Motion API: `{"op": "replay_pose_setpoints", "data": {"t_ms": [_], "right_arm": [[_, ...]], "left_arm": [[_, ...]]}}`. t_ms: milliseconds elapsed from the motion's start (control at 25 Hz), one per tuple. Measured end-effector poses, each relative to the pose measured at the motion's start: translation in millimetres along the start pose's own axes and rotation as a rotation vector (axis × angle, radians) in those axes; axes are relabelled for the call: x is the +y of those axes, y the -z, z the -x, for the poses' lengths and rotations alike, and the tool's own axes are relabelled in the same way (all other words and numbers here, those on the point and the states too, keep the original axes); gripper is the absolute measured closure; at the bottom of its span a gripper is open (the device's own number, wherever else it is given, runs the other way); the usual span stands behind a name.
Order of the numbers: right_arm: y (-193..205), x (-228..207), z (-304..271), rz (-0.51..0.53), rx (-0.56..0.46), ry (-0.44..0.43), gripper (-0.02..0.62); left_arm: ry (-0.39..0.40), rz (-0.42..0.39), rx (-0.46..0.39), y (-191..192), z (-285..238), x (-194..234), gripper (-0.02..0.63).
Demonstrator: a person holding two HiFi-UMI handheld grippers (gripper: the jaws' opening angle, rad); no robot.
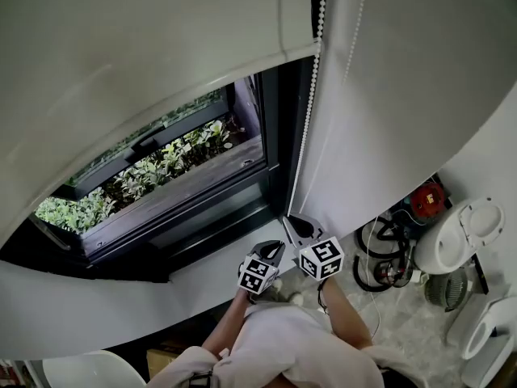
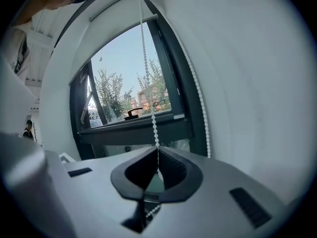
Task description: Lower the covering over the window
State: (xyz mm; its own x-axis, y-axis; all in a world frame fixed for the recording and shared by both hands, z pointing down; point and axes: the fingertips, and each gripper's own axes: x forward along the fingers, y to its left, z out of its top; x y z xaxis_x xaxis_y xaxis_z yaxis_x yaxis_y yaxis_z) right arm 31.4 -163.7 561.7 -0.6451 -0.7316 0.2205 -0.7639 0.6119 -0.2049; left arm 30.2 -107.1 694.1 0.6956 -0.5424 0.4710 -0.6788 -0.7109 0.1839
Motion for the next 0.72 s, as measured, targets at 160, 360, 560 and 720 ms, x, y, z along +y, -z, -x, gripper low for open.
{"op": "replay_pose_setpoints", "data": {"t_ms": [160,360,560,720], "right_arm": [[10.1,1.6,0.9,-0.019,0.008,-0.002,0.595],[10.0,1.6,1.3,-0.013,0.01,-0.006,0.595],[10.3,2.7,3.5,-0.016,0.014,-0.011,0.595],[8.9,8.5,3.3,-0.023,0.012,-0.023,0.595]], "left_arm": [[0.015,0.008,-0.041,-22.3,18.3,-2.0,0.525],[0.002,-0.03,-0.155,-84.0,57.8,-4.5,0.492],[-0.024,-0.131,-0.324,-172.3,104.1,-10.1,0.492],[-0.002,-0.221,-0.366,-226.9,120.5,-22.8,0.492]]}}
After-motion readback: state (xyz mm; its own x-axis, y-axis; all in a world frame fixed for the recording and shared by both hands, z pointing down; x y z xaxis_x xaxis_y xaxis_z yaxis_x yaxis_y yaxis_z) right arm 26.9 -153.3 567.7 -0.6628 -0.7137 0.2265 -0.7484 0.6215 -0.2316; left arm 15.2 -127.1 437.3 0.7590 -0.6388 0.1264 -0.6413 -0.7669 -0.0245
